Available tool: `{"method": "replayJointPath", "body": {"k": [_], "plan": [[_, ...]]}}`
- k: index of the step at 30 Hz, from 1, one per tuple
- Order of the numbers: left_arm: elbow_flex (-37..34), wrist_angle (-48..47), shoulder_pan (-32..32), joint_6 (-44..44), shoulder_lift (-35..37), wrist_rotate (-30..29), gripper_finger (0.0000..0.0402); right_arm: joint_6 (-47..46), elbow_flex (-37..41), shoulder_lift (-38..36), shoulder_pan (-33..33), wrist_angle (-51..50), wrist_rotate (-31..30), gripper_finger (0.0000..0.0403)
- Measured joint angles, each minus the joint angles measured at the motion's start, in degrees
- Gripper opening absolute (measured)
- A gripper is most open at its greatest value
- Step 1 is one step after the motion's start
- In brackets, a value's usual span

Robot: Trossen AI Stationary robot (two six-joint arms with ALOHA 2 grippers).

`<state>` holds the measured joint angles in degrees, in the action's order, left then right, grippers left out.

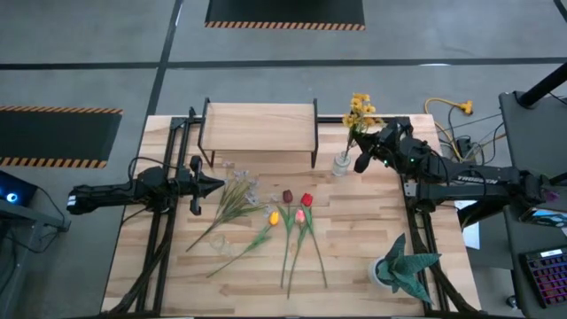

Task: Pick and place flowers into a vace then onto a shelf
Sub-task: Put the yellow flowers into the right transparent vase

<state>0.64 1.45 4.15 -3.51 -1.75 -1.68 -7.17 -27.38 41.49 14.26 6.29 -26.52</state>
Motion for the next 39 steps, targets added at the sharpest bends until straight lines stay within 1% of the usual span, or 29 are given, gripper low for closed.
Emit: {"method": "replayJointPath", "body": {"k": [11,18,21,25,27,29,35,39], "plan": [[0.0,0.0,0.0,0.0,0.01,-0.01,0.0001,-3.8,3.35,3.41,0.0,-0.06,-0.04,0.0013],[0.0,0.0,0.0,-0.01,0.0,-0.01,0.0001,-4.72,3.6,6.07,0.04,-0.04,-0.81,0.0013],[0.0,0.0,0.0,0.0,0.0,-0.01,0.0001,-4.66,3.54,6.26,0.04,-0.07,-1.82,0.0013],[0.0,0.0,-0.01,0.0,-0.01,0.0,0.0001,-4.45,3.08,5.96,0.04,-0.11,-1.72,0.0018],[0.0,0.0,0.0,0.0,0.01,0.0,0.0001,-5.02,2.51,5.93,0.0,-0.12,-1.46,0.0033],[0.0,0.0,-0.01,0.0,-0.01,-0.02,0.0001,-5.71,2.09,5.9,0.0,-0.22,-0.47,0.0059],[0.0,0.0,0.01,0.0,0.01,-0.02,0.0001,-6.41,0.31,5.86,0.0,-6.07,-0.37,0.0159],[0.0,0.0,-0.01,0.0,0.01,0.0,0.0001,-10.34,-3.13,4.73,0.0,-11.3,-0.42,0.0216]]}}
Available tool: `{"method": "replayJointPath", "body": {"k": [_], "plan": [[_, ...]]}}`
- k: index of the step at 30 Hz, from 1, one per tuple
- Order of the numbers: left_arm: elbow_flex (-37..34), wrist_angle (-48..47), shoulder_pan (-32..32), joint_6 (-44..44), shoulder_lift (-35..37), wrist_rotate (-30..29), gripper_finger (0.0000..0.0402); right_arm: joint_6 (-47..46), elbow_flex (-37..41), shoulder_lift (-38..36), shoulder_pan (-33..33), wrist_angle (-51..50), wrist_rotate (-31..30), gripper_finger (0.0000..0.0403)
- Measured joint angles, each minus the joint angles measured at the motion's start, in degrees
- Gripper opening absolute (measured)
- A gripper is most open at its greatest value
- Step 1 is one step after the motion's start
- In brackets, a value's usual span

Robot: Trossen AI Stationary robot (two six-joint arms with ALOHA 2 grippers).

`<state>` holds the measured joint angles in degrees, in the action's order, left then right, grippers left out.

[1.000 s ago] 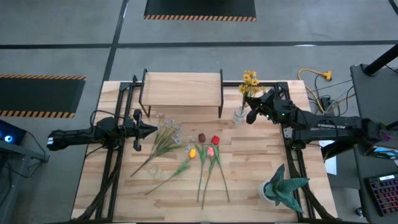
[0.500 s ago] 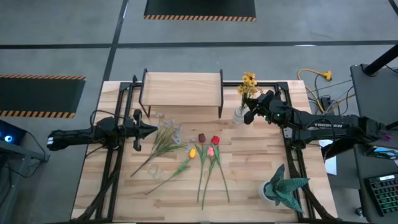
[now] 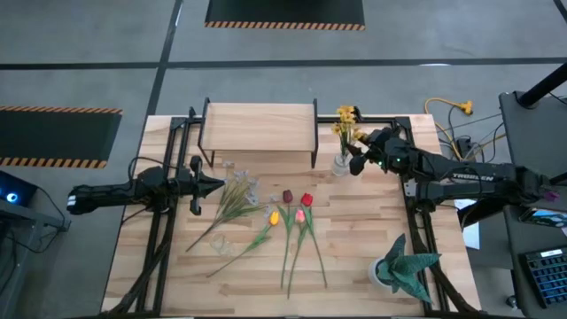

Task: Pick and place flowers into a vace then onto a shelf
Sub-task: Put the yellow flowers into the right transparent vase, then put the red flower into the left transparent vase

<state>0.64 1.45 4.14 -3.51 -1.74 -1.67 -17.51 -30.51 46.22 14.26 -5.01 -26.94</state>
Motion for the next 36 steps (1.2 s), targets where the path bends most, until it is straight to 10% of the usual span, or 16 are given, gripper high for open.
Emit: {"method": "replayJointPath", "body": {"k": [14,36], "plan": [[0.0,0.0,0.01,-0.01,0.0,-0.01,0.0001,-13.63,-16.44,-1.06,-3.75,-30.2,7.05,0.0258],[0.0,0.0,0.02,0.0,0.0,-0.01,0.0001,-41.5,-19.74,8.54,-27.37,-36.76,4.72,0.0258]]}}
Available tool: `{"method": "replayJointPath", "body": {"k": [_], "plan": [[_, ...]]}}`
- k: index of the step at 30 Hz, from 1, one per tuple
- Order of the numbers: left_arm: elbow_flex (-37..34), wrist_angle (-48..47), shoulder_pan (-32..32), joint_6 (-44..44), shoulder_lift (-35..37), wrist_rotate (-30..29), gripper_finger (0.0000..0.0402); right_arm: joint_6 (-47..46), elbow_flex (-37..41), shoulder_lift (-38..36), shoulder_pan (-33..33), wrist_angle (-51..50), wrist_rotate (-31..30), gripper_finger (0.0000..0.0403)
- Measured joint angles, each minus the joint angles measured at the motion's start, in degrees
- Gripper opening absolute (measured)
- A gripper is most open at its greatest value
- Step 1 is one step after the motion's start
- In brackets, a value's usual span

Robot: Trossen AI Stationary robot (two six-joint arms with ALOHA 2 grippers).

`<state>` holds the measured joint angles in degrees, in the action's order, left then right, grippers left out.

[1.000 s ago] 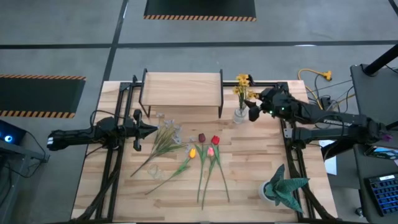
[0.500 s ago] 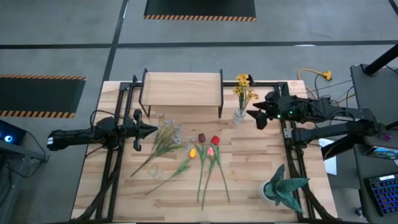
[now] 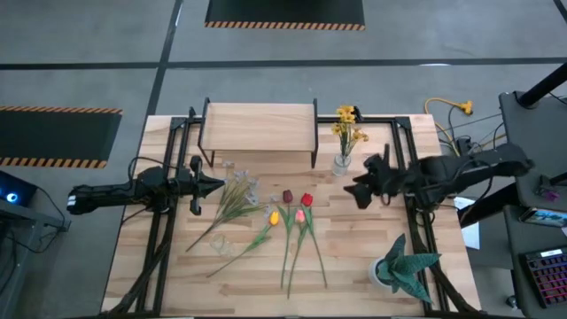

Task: Pick and place flowers into a vace then onto a shelf
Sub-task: Put the red flower into the left transparent vase

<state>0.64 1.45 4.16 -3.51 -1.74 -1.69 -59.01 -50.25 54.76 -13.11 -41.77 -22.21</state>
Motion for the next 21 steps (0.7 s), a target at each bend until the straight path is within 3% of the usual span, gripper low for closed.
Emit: {"method": "replayJointPath", "body": {"k": [11,21], "plan": [[0.0,0.0,0.0,0.0,-0.02,0.02,0.0001,-16.19,-0.31,17.82,-12.94,1.72,-7.89,0.0258],[0.0,0.0,0.0,0.0,-0.01,0.04,0.0001,-21.57,-1.68,33.41,-14.81,11.62,-7.07,0.0258]]}}
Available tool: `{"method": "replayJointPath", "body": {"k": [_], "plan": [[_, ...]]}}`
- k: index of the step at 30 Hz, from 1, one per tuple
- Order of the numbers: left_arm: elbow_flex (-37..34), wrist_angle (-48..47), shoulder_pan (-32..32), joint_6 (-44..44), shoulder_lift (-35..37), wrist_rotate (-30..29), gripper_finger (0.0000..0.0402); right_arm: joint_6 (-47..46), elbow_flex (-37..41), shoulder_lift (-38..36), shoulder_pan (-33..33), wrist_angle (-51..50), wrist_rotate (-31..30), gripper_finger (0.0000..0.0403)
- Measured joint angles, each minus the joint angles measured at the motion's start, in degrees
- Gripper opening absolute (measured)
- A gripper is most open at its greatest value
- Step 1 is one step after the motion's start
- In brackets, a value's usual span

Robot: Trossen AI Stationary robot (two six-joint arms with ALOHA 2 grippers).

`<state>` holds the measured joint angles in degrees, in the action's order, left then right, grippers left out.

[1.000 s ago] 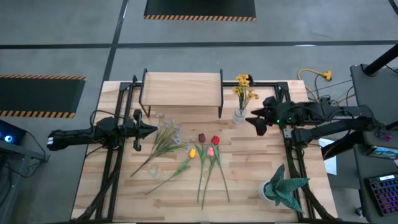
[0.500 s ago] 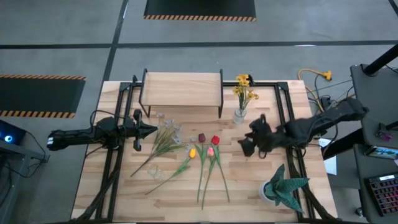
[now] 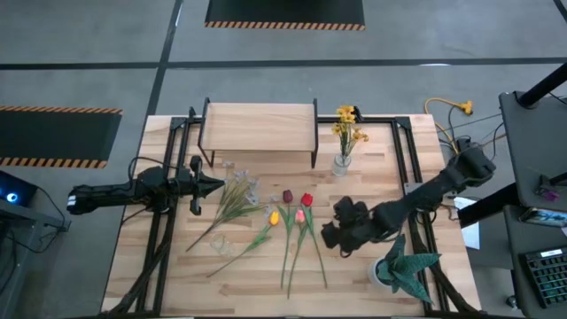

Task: Pick and place flowers into a vace then onto a shelf
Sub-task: Put the red flower into the left transparent vase

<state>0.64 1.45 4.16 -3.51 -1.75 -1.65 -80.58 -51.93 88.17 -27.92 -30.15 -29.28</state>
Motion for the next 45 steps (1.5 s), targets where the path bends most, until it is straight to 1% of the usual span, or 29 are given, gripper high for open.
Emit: {"method": "replayJointPath", "body": {"k": [7,12,15,18,21,24,34,37,39,45], "plan": [[0.0,-0.07,0.0,0.0,-0.17,0.02,0.0001,1.71,-5.29,9.9,0.04,0.61,1.44,0.0258],[0.0,-0.11,0.01,0.0,-0.66,0.02,0.0001,4.76,-11.87,16.73,0.06,0.04,-1.9,0.0258],[0.0,-0.12,0.01,-0.01,-0.63,0.02,0.0001,8.44,-15.81,20.6,0.22,-0.24,-2.26,0.0258],[0.0,-0.15,0.0,-0.02,-0.63,0.02,0.0001,8.97,-19.59,24.19,0.28,-3.62,-2.38,0.0258],[0.0,-0.16,0.0,-0.02,-0.82,0.02,0.0001,5.99,-23.12,27.14,0.32,-10.79,-2.49,0.0257],[0.0,-0.17,0.01,-0.02,-1.02,0.0,0.0001,3.08,-25.62,29.49,0.33,-16.95,-2.73,0.0251],[0.0,-0.2,-0.01,-0.02,-1.24,0.0,0.0001,2.55,-26.57,32.54,0.51,-16.96,-2.86,0.0234],[0.0,-0.18,0.0,-0.02,-1.24,-0.02,0.0001,2.54,-26.57,32.56,0.52,-16.89,-2.66,0.0219],[0.0,-0.18,0.0,-0.02,-1.24,-0.01,0.0001,2.54,-26.55,32.43,0.52,-16.83,-2.51,0.02],[0.0,-0.19,-0.01,0.0,-1.24,-0.01,0.0001,3.88,-26.53,32.3,0.57,-17.51,-1.78,0.0119]]}}
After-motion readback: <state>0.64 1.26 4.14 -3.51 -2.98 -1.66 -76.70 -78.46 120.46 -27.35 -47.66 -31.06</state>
